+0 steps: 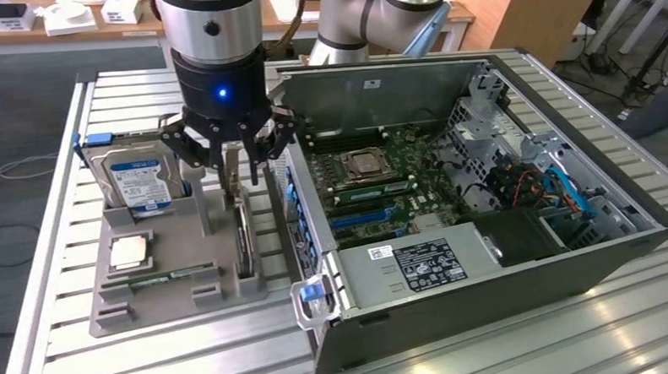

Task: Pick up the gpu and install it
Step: 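Pick up the gpu and move the gpu toward the slot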

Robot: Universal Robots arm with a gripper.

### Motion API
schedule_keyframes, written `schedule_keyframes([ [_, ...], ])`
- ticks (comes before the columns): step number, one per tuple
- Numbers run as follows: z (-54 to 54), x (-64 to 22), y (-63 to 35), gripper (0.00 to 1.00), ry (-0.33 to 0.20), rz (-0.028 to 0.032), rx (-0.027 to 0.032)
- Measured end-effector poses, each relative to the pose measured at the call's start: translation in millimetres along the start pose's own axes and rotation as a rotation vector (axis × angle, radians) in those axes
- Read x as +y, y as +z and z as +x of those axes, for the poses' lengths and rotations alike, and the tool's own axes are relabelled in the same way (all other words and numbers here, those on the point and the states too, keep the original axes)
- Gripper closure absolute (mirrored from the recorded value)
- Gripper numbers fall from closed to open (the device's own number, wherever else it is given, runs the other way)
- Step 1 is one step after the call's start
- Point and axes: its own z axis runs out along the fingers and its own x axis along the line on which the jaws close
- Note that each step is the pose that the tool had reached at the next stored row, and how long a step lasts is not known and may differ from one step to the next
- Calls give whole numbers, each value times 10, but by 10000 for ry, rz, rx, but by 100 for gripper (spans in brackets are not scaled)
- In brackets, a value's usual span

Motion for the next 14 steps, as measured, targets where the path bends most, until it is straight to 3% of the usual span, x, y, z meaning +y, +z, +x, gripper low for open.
schedule_keyframes([
  [14, 5, -13, 243, 58, 0, 0, 0],
])
